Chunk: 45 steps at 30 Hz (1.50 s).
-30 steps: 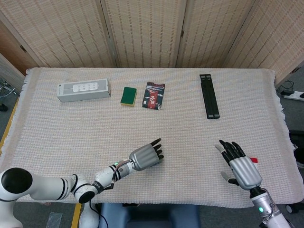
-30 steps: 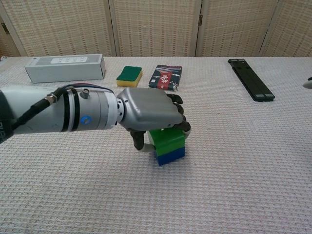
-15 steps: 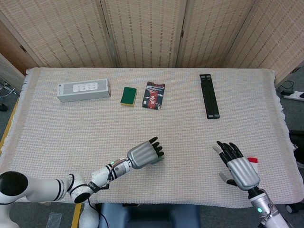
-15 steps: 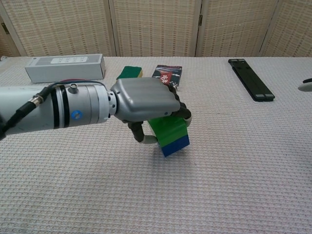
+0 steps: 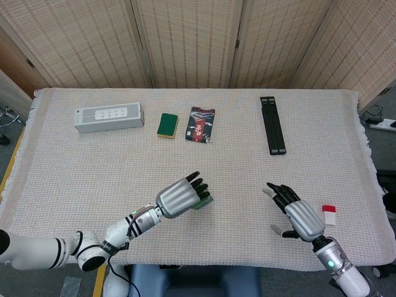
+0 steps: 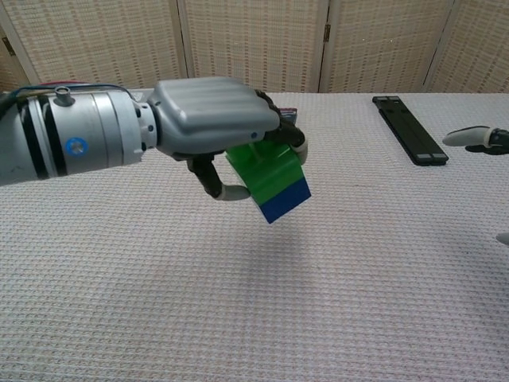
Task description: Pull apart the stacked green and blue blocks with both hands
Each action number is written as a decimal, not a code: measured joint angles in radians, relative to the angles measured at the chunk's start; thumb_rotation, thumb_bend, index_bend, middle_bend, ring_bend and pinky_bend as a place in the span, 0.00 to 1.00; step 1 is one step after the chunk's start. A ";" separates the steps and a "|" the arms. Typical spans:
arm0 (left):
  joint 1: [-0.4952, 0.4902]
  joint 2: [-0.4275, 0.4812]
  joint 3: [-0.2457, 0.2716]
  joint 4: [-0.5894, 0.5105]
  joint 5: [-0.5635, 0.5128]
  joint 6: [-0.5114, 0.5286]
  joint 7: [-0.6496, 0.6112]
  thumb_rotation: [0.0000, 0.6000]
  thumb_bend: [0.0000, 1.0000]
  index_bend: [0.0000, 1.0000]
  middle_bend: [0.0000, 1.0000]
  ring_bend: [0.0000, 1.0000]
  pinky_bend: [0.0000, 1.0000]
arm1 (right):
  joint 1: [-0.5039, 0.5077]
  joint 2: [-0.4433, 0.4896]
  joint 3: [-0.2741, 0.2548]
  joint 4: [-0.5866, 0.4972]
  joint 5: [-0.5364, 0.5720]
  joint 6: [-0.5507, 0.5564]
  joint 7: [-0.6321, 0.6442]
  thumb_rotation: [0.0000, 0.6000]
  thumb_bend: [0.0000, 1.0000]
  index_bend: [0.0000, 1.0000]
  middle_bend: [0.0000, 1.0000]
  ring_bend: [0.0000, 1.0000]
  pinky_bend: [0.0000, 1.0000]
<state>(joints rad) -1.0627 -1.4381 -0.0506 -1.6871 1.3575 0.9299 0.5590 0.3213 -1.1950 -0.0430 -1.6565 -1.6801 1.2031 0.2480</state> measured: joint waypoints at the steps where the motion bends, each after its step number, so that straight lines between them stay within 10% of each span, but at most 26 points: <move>1: 0.005 0.008 -0.001 -0.013 0.003 0.005 0.004 1.00 0.41 0.69 0.76 0.41 0.20 | 0.015 0.004 0.001 -0.001 -0.001 -0.016 0.038 1.00 0.37 0.00 0.00 0.00 0.00; 23: 0.044 0.047 -0.037 -0.088 0.075 0.031 0.006 1.00 0.41 0.70 0.77 0.41 0.19 | 0.343 -0.029 0.029 0.150 0.026 -0.359 0.887 1.00 0.37 0.00 0.05 0.07 0.07; 45: 0.037 0.031 -0.061 -0.027 0.109 -0.008 -0.038 1.00 0.41 0.70 0.77 0.42 0.19 | 0.497 -0.134 0.026 0.184 0.015 -0.380 0.991 1.00 0.37 0.00 0.06 0.08 0.08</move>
<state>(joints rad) -1.0253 -1.4076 -0.1120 -1.7144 1.4663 0.9218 0.5207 0.8187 -1.3291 -0.0166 -1.4727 -1.6650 0.8230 1.2390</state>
